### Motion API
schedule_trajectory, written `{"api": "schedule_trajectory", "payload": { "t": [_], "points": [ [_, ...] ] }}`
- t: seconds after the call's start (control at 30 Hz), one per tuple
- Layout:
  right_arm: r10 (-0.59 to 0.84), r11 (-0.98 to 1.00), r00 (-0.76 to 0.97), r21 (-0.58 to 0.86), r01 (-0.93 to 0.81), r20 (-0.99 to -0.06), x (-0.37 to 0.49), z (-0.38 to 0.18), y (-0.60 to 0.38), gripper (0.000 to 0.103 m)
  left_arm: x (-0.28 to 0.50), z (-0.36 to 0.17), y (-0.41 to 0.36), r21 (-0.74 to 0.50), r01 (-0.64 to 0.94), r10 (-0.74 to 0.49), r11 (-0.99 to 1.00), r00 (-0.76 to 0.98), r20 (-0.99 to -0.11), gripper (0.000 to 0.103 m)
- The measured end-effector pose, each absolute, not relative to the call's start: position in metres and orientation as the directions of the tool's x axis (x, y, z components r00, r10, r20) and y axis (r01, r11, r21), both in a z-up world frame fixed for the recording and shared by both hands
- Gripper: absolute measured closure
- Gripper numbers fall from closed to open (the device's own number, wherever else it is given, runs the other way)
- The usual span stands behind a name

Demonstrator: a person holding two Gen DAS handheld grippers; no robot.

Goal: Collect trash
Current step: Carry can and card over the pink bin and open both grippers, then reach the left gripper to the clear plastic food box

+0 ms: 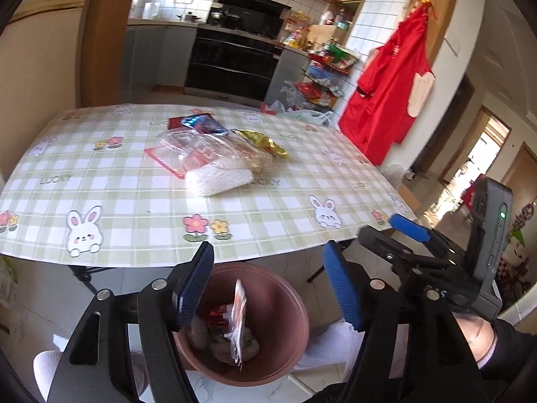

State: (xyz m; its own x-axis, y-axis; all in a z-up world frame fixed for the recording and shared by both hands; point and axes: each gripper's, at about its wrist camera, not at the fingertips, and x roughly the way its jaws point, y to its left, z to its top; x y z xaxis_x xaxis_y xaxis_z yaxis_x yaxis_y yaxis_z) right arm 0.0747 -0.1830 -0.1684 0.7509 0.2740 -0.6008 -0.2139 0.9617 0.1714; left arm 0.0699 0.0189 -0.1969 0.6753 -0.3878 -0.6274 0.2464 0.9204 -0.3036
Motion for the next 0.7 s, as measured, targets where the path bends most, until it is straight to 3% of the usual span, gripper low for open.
{"api": "schedule_trajectory", "payload": {
  "t": [0.2,0.7],
  "points": [
    [0.274,0.962,0.748,0.172,-0.213,-0.604,0.073,-0.170,-0.181,0.006,0.067,-0.194,0.044,-0.276,0.115,-0.269,0.954,0.736,-0.621,0.012],
    [0.227,0.973,0.742,0.122,-0.194,-0.631,0.091,-0.178,-0.188,0.006,0.084,-0.204,0.062,-0.319,0.065,-0.271,0.946,0.698,-0.662,0.010]
  ]
}}
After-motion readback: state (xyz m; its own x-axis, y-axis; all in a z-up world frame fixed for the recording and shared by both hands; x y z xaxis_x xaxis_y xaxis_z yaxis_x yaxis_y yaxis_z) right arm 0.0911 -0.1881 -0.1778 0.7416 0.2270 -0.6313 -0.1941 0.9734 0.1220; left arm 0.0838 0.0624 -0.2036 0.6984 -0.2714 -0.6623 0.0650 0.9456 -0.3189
